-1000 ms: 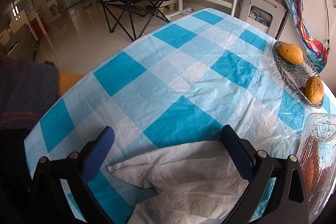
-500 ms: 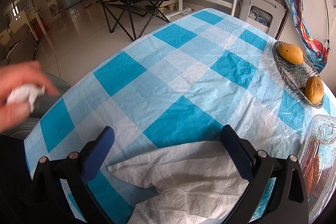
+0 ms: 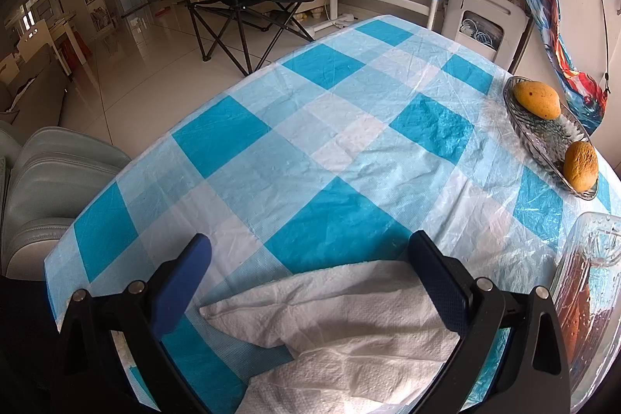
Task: Collect trash
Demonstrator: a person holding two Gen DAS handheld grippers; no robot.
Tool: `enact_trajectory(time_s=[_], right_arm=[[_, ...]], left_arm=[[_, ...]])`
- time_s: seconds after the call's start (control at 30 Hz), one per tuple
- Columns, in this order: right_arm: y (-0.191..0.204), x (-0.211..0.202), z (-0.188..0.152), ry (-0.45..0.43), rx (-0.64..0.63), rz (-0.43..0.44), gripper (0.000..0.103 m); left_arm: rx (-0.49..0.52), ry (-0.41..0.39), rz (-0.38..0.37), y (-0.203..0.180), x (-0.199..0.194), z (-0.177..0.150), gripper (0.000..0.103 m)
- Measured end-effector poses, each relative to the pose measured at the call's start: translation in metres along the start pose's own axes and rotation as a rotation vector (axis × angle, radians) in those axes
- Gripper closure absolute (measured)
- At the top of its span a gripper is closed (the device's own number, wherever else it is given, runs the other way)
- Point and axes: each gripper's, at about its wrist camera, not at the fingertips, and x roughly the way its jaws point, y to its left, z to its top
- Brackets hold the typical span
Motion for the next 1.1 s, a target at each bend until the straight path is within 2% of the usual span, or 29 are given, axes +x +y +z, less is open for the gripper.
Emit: enact_trajectory(time_s=[0.07,0.13,0.17,0.23,0.3,0.43,0.53,0.57,0.67,0.8,1.1], right_arm=[[-0.001,0.001,0.000,0.000,0.000,0.000,0.006],[-0.001,0.001,0.001,0.000,0.000,0.000,0.006],[0.000,0.000,0.000,0.000,0.000,0.000,0.006],[0.000,0.000,0.000,0.000,0.000,0.000,0.006],[-0.001,0.001,0.000,0.000,0.000,0.000,0.006],[-0.001,0.001,0.001,0.000,0.000,0.000,0.006],[-0.001,0.001,0.001,0.001,0.000,0.000,0.006],[-0.001,0.001,0.001,0.001,0.000,0.000,0.006],[-0.001,0.001,0.001,0.001,0.000,0.000,0.006],[-0.001,0.001,0.001,0.001,0.000,0.000,0.006],[-0.001,0.002,0.001,0.001,0.000,-0.001,0.006]], left_arm=[[-0.079,-0.032,0.006,0.040,-0.013,-0.013,0.007],[-0.212,-0.094,0.001,0.085,-0.027,-0.028,0.007],[-0.270,-0.107,0.022,0.102,-0.030,-0.033,0.007],[-0.338,-0.148,0.001,0.128,-0.037,-0.044,0.007],[-0.374,-0.162,0.030,0.144,-0.041,-0.051,0.007],[-0.346,-0.085,-0.016,0.168,-0.022,-0.047,0.007],[-0.338,-0.073,-0.061,0.189,-0.006,-0.054,0.007],[-0.342,-0.056,-0.054,0.197,0.001,-0.057,0.007],[-0.267,-0.029,0.054,0.210,0.022,-0.064,0.007],[-0.264,0.033,0.080,0.223,0.044,-0.075,0.007],[-0.219,0.152,0.030,0.223,0.069,-0.087,0.007]])
